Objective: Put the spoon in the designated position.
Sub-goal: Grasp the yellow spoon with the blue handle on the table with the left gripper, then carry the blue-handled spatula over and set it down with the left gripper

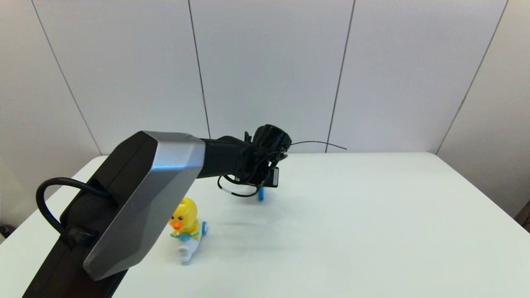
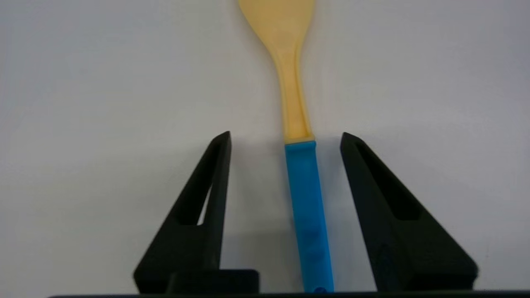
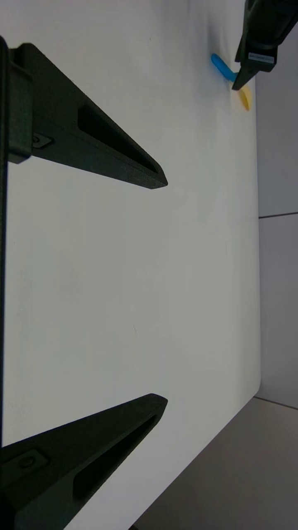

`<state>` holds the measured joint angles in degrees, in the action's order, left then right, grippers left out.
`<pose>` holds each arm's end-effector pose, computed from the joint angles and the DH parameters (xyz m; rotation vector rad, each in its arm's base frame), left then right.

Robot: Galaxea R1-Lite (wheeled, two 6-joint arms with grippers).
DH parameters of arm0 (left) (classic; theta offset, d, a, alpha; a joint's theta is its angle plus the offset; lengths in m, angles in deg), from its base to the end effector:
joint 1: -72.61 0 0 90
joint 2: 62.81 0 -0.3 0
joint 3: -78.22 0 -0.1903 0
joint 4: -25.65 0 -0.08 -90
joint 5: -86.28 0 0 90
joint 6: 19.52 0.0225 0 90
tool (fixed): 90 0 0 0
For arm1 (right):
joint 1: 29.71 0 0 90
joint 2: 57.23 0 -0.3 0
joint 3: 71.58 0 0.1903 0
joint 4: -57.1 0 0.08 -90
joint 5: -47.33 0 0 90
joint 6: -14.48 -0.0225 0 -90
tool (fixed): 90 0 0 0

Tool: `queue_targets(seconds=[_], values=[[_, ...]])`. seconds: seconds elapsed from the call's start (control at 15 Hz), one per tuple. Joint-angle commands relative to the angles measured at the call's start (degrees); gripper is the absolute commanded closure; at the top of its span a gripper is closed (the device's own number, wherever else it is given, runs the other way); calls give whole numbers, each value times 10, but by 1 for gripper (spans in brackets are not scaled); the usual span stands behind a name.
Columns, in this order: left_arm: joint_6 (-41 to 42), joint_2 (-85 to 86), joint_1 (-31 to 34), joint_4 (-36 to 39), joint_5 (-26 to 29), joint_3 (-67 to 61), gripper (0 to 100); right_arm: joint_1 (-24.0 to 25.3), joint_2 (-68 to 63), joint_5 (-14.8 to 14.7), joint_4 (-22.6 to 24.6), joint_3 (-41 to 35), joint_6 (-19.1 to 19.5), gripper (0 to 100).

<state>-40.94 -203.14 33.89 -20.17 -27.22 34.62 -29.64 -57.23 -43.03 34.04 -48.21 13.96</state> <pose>0.3846 -0.2969 0.1017 0.0953 0.7721 -0.1049 -0.0228 -0.0002 0.0760 0.0091 -0.0054 -0.0050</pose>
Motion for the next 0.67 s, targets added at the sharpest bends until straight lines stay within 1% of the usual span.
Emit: queue_targets(seconds=[0.07,0.67], values=[[0,6,3,-1,-1,1,100,0,-1,0,0,-1,0,0],[-1,8,3,0,-1,1,100,0,-1,0,0,-1,0,0]])
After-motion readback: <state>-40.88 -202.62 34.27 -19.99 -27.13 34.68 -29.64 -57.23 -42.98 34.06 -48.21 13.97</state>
